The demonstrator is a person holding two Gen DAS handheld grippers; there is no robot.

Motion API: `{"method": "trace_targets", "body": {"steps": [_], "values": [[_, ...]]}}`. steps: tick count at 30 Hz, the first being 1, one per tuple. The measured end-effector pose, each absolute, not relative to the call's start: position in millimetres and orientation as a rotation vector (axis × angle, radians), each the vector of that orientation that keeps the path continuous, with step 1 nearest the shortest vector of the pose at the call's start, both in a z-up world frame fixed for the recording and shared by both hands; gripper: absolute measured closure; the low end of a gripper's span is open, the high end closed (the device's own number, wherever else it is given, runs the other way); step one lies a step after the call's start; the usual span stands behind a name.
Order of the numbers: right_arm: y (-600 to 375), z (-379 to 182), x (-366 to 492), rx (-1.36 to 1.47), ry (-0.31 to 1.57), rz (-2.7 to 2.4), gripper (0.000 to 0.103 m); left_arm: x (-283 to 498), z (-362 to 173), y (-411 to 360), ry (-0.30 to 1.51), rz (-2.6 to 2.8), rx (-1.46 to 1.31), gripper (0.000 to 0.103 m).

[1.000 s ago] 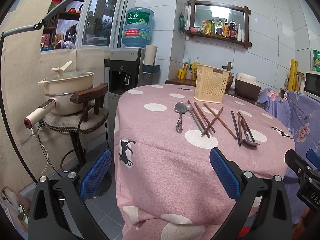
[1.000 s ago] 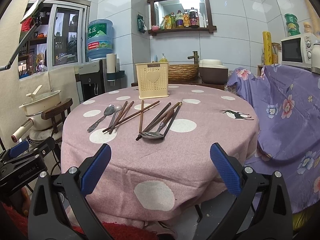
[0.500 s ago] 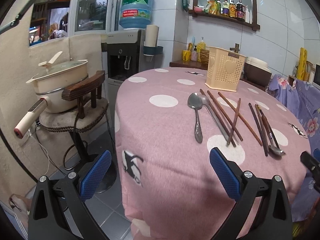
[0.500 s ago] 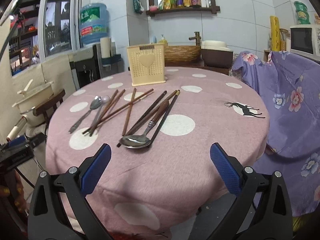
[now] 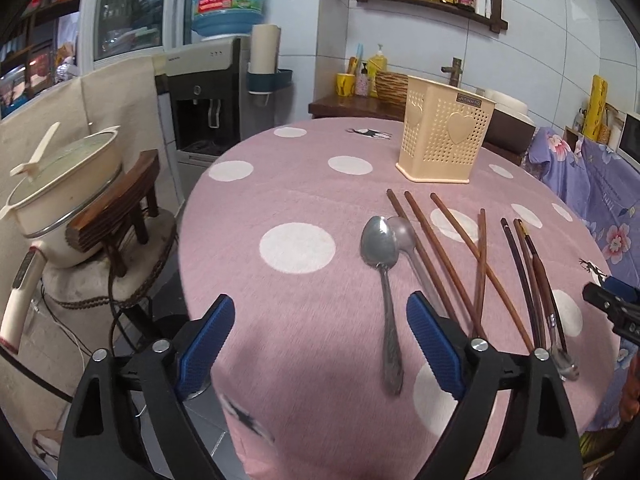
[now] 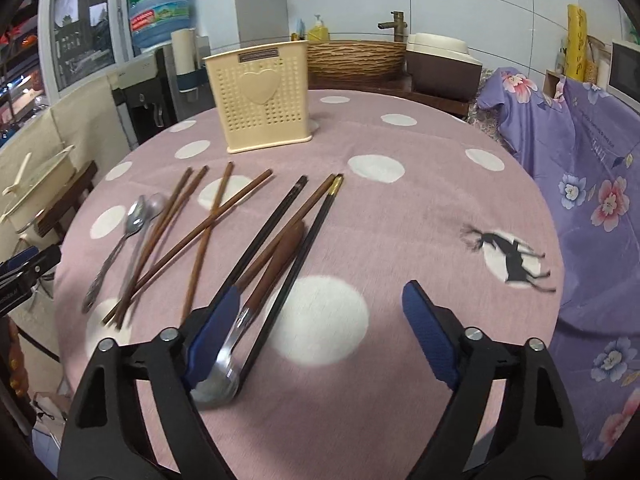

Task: Organize utensils
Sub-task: 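Lower the right tool onto the black gold-tipped chopstick and close it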

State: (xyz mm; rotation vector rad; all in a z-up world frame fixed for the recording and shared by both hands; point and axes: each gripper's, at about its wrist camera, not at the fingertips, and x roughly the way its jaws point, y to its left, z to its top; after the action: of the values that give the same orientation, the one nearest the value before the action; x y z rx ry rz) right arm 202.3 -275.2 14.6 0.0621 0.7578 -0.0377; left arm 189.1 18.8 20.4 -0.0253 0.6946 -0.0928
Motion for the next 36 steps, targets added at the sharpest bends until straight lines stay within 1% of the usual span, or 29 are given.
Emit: {"method": "trace_targets", "body": {"steps": [2,3,5,8,12,17,25,28,30,33,36], "values": [[-282,15,222,0.083,0.789,-0.043,0.038,202,22,14,0.714,-0.125,-0.022,0.026],[-286,14,232,0.109,0.81,-0.039,0.041,207,23,10,0.723,-0.142,-0.019,0.029],[-295,9,251,0.176,0.851,-0.034,0.051,217,24,3,0.74,-0.172,-0.008,0.032],[-301,2,277,0.237,0.902,-0.032,0.06,228,25,-8,0.758,-0.21,0.01,0.035],[-296,-2,301,0.217,0.923,-0.039,0.066,239,26,-23,0.78,-0.272,0.033,0.04],[-292,-11,323,0.195,0.979,-0.067,0.079,248,28,-42,0.781,-0.314,0.084,0.041],[-289,-15,342,0.158,0.976,-0.093,0.084,261,27,-64,0.825,-0.385,0.096,0.042],[-287,-16,350,0.131,0.965,-0.112,0.088,269,26,-76,0.843,-0.414,0.096,0.046],[-290,-17,354,0.127,0.962,-0.117,0.092,276,26,-87,0.862,-0.441,0.096,0.052],[-296,-16,357,0.146,0.968,-0.098,0.094,286,27,-106,0.88,-0.477,0.121,0.057],[-308,-15,355,0.186,0.981,-0.084,0.095,294,28,-128,0.884,-0.507,0.178,0.059]]}}
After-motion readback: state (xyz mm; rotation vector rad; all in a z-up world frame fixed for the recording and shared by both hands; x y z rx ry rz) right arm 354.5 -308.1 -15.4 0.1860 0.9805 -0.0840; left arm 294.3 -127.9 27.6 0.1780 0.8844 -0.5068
